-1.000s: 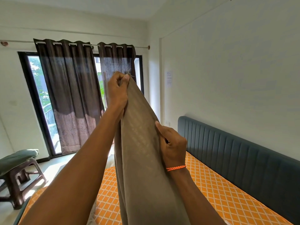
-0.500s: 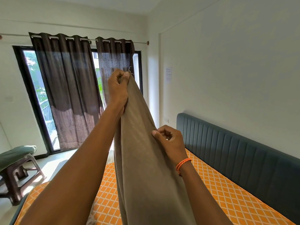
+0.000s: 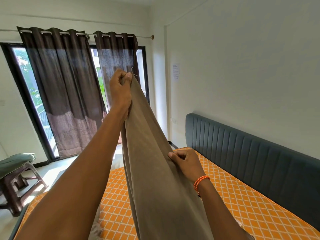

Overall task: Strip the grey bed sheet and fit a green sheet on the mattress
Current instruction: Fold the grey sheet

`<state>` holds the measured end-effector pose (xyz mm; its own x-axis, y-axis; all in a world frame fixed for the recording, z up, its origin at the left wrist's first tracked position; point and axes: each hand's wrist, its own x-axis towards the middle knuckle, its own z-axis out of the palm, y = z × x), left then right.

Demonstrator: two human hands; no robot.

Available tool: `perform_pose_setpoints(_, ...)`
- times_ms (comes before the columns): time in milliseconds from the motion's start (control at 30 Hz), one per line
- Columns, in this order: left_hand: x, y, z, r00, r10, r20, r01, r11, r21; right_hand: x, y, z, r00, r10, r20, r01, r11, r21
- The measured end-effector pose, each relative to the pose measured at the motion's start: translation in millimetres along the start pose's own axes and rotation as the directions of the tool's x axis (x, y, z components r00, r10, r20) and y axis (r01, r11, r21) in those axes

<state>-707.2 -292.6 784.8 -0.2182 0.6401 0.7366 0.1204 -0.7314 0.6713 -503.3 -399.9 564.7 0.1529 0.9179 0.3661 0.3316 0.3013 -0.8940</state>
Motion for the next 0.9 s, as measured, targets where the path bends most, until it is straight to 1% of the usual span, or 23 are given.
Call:
perform_pose_setpoints(233, -1, -8, 2, 0.999, 0.033, -0.037, -0.032, 0.999, 0.034, -7, 32, -10, 0.99, 0.138, -0.006, -0.138, 0.989, -0.052)
perform_pose_setpoints(367, -1, -10, 5, 0.998, 0.037, -0.047, -0.035, 0.998, 0.052, -3, 44, -16, 0.964, 0.265, -0.007, -0.265, 0.963, -0.049)
perform_pose_setpoints(467, 0, -13, 6, 0.997, 0.047, -0.063, -0.043, 0.997, 0.066, 1, 54, -18, 0.949, 0.313, -0.038, -0.315, 0.946, -0.08)
perform_pose_setpoints(567, 1, -20, 4, 0.994, 0.055, -0.09, -0.048, 0.995, 0.083, 6, 62, -21, 0.934, 0.337, -0.121, -0.351, 0.929, -0.117)
perform_pose_setpoints(700, 6, -24, -1, 0.988, 0.046, -0.146, -0.032, 0.994, 0.1, 15, 65, -30, 0.914, 0.359, -0.191, -0.394, 0.896, -0.203)
perform_pose_setpoints(800, 11, -26, -7, 0.983, 0.057, -0.175, -0.034, 0.991, 0.132, 23, 64, -39, 0.913, 0.312, -0.264, -0.376, 0.894, -0.245)
perform_pose_setpoints(900, 16, -28, -13, 0.976, 0.066, -0.209, -0.036, 0.989, 0.144, 34, 58, -48, 0.922, 0.248, -0.296, -0.335, 0.896, -0.292)
